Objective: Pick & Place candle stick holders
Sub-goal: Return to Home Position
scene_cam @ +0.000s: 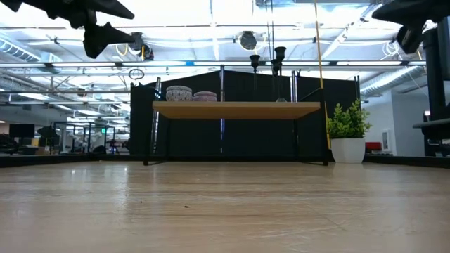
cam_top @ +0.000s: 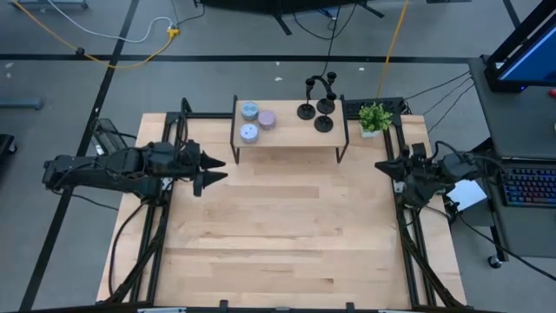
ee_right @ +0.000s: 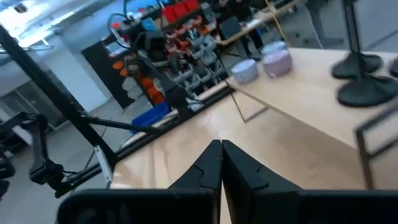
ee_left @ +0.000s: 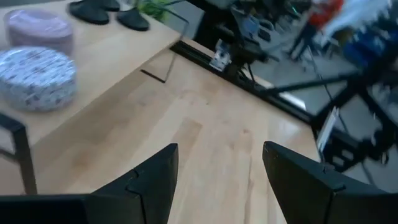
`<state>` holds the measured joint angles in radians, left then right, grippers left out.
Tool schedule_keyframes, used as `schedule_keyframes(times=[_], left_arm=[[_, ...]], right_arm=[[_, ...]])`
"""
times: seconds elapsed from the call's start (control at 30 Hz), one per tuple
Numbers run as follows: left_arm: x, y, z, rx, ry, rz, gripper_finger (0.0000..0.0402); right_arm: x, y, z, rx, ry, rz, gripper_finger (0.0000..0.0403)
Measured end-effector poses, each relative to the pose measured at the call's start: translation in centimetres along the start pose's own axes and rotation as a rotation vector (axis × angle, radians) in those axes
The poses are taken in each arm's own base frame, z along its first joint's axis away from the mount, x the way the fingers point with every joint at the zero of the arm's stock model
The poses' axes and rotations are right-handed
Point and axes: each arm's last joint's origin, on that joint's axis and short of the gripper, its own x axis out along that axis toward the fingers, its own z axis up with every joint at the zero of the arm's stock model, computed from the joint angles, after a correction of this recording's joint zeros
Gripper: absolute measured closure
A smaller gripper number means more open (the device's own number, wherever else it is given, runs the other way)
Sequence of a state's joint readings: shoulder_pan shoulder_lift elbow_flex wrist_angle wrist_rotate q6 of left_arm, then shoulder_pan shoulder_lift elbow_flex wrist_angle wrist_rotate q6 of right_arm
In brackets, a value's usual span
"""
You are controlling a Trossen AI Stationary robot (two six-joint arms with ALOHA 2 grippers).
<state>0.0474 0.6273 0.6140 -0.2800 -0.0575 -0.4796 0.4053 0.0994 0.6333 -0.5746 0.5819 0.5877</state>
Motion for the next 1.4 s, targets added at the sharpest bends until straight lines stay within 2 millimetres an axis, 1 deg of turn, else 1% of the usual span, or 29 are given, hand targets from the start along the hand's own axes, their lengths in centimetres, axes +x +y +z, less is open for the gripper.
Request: schedule_keyframes(times=[0.07,0.17,0.27,0.37,0.47,0.57,0.63,0.77,0.87,0.93,1.1,1.2,1.3,1.4], left_arm=[[0.0,-0.1,0.0,0.049,0.006,-0.010,0.0160],[0.0,-0.1,0.0,0.099,0.004,-0.008,0.0160],[0.0,-0.1,0.0,0.139,0.000,-0.010,0.0160],[0.0,-0.1,0.0,0.179,-0.001,-0.010,0.0160],[0.0,0.0,0.1,0.206,-0.007,-0.019,0.0160],[0.0,0.0,0.3,0.241,-0.011,-0.062,0.0160],[0.1,0.1,0.2,0.263,-0.031,-0.103,0.0160],[0.6,1.2,-1.5,0.250,-0.098,-0.167,0.0160],[0.8,1.9,-2.9,0.213,-0.120,-0.200,0.0160],[0.9,2.3,-3.7,0.209,-0.140,-0.209,0.0160],[1.5,3.1,-5.3,0.208,-0.179,-0.228,0.0160],[1.8,3.6,-6.3,0.209,-0.158,-0.219,0.0160],[2.1,4.2,-7.2,0.206,-0.128,-0.196,0.0160],[2.1,4.6,-7.0,0.223,-0.161,-0.172,0.0160]], right_arm=[[0.5,0.3,-0.1,-0.017,-0.023,0.018,0.0403],[1.5,0.5,-1.0,-0.030,-0.054,0.039,0.0403],[2.4,0.2,-2.6,-0.032,-0.047,0.033,0.0403],[2.7,-0.3,-3.5,-0.005,-0.051,0.007,0.0403],[2.2,-0.8,-3.4,0.002,-0.079,-0.018,0.0403],[1.3,-1.0,-2.7,-0.013,-0.135,-0.010,0.0403],[0.9,-1.1,-2.1,-0.043,-0.139,-0.040,0.0403],[0.4,-1.3,-1.8,-0.021,-0.128,-0.090,0.0403],[1.2,-1.5,-3.2,0.007,-0.075,-0.067,0.0403],[1.9,-1.5,-4.1,0.035,-0.071,-0.038,0.0403],[3.9,-1.9,-7.5,0.063,-0.021,0.054,0.0403],[4.5,-2.3,-9.0,0.082,-0.004,0.046,0.0403],[4.8,-2.7,-9.7,0.072,0.002,0.021,0.0403],[5.0,-3.2,-9.7,0.056,-0.007,-0.027,0.0403]])
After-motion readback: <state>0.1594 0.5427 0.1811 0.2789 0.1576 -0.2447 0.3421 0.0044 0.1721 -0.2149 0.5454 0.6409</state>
